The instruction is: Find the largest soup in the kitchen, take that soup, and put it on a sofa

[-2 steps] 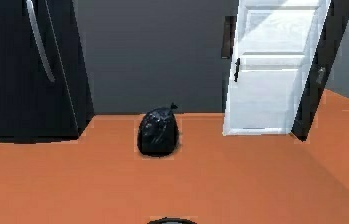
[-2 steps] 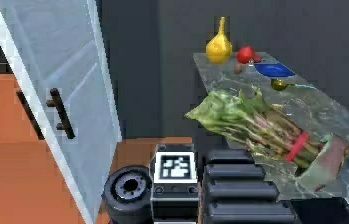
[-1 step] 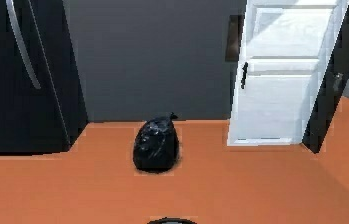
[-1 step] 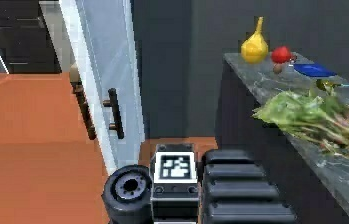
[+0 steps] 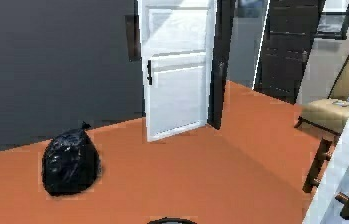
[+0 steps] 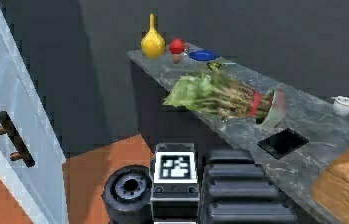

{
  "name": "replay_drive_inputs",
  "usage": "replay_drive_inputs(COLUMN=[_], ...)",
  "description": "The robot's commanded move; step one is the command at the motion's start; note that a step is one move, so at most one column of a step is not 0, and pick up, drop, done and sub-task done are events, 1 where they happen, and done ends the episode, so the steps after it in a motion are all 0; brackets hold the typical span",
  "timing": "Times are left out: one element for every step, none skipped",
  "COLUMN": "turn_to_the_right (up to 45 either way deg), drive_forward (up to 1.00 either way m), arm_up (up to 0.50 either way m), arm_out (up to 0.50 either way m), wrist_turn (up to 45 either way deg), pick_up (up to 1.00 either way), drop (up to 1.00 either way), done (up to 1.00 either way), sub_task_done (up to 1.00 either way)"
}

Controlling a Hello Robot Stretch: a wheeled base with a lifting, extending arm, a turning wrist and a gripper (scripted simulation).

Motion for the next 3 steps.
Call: replay_drive_inputs(turn_to_the_right=[0.0, 18.0, 0.0], drive_forward=[1.0, 0.0, 0.1], arm_up=[0.0, 0.0, 0.0], arm_out=[0.0, 0.0, 0.0], wrist_turn=[0.0, 0.0, 0.0], pick_up=[0.0, 0.0, 0.0], drop=[0.0, 0.0, 0.0], done=[0.0, 0.0, 0.0], sub_task_done=[0.0, 0.0, 0.0])
